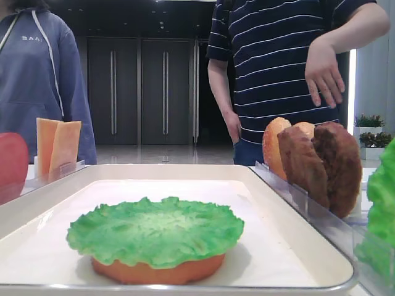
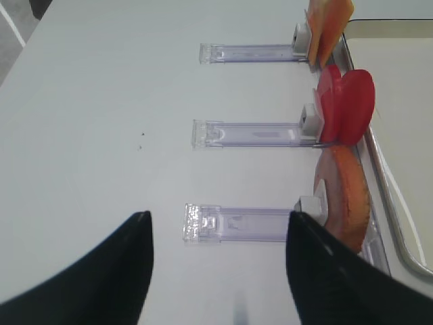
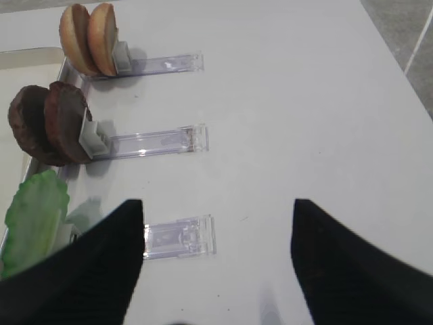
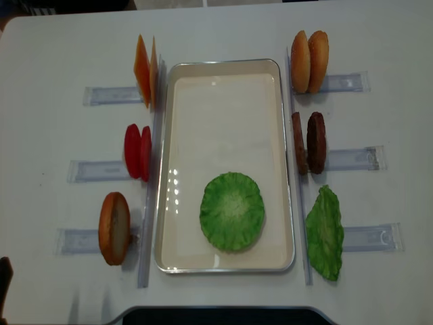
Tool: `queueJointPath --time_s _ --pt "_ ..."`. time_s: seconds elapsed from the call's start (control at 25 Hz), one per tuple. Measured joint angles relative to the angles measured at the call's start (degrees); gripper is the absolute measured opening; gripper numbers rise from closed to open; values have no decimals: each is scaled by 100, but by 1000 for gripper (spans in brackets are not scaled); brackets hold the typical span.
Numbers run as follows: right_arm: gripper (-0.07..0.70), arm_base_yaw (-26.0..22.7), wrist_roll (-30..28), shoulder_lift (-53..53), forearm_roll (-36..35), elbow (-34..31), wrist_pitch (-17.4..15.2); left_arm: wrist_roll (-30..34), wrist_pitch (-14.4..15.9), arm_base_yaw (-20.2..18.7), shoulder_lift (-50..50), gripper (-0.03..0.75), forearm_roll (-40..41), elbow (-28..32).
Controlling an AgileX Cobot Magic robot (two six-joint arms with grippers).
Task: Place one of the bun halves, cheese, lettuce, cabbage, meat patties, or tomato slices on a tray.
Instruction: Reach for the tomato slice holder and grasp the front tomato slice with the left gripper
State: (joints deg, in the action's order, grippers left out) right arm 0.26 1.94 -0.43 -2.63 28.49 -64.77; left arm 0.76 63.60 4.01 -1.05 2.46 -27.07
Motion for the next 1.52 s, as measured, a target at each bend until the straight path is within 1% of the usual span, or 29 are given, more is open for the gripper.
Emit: queueJointPath --time_s 0.12,0.4,0.68,1.08,1.2,1.52 --pt "471 0 0 0 0 0 0 0 0 0 47 471 8 0" --pt "471 0 0 0 0 0 0 0 -10 0 673 471 246 -7" --pt "471 0 0 0 0 0 0 0 -30 0 1487 471 270 -275" --pt "471 0 0 0 0 0 0 -120 -185 0 2665 471 250 -560" --pt "471 0 0 0 0 0 0 -125 -302 0 2996 471 155 -658" --pt "471 0 0 0 0 0 0 -154 -408 0 3927 471 55 -910"
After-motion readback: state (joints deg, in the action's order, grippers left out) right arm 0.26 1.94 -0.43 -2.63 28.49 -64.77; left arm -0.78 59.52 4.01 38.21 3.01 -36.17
